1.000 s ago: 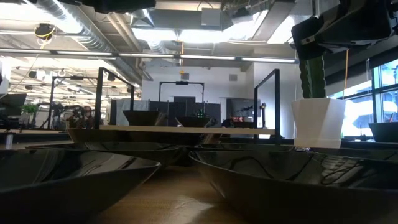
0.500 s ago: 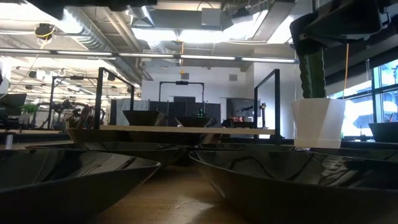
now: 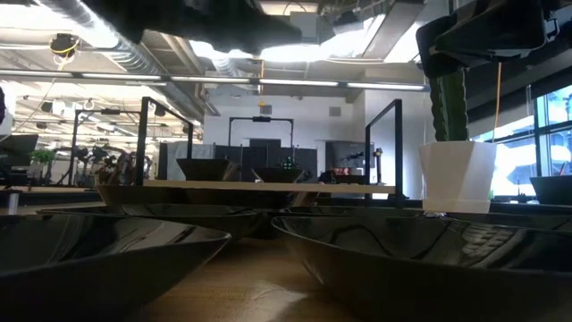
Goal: Pick & Place Mini shaped plates
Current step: Stack the square plate on the top of the square plate on the shelf
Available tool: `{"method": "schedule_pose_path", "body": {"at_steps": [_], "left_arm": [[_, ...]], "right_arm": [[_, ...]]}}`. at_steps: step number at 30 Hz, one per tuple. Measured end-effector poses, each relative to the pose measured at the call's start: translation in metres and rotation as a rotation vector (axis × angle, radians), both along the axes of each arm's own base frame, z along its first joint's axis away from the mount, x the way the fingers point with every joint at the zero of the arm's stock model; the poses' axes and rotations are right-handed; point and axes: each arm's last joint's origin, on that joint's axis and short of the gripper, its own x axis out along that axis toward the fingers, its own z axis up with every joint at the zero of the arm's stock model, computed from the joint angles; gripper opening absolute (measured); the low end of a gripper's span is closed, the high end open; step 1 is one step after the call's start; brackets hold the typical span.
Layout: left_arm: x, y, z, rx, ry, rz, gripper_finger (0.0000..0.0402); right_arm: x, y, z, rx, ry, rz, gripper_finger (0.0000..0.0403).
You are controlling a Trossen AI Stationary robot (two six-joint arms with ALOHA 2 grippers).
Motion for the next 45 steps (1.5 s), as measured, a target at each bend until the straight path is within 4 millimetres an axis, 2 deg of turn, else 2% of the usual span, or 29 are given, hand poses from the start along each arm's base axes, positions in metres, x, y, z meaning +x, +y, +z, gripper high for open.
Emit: {"method": "schedule_pose_path", "body": {"at_steps": [4, 7, 12, 20, 27, 34, 45], "left_arm": [[0.008, 0.008, -0.006, -0.085, 0.130, 0.062, 0.0004], [0.010, 0.007, -0.014, -0.078, 0.173, 0.061, 0.0004], [0.009, 0.006, -0.015, -0.022, 0.189, 0.117, 0.0004], [-0.011, 0.004, 0.003, 0.016, 0.229, 0.164, 0.0007], [-0.029, -0.006, 0.031, 0.011, 0.148, 0.139, 0.0003], [-0.030, -0.021, 0.020, 0.063, 0.173, 0.084, 0.0005], [-0.028, -0.023, 0.019, 0.012, 0.173, 0.103, 0.0007]], "right_arm": [[0.000, -0.001, 0.000, -0.011, -0.006, -0.044, 0.0020], [0.001, -0.001, 0.000, -0.012, -0.006, -0.050, 0.0020], [0.000, -0.001, 0.000, -0.012, -0.006, -0.047, 0.0020], [0.000, -0.002, -0.001, -0.017, 0.006, -0.047, 0.0020], [0.001, -0.003, 0.004, -0.035, -0.047, -0.081, 0.0020], [0.001, -0.005, 0.007, -0.067, -0.079, -0.133, 0.0020], [0.000, -0.005, 0.004, -0.040, -0.045, -0.143, 0.0020]]}}
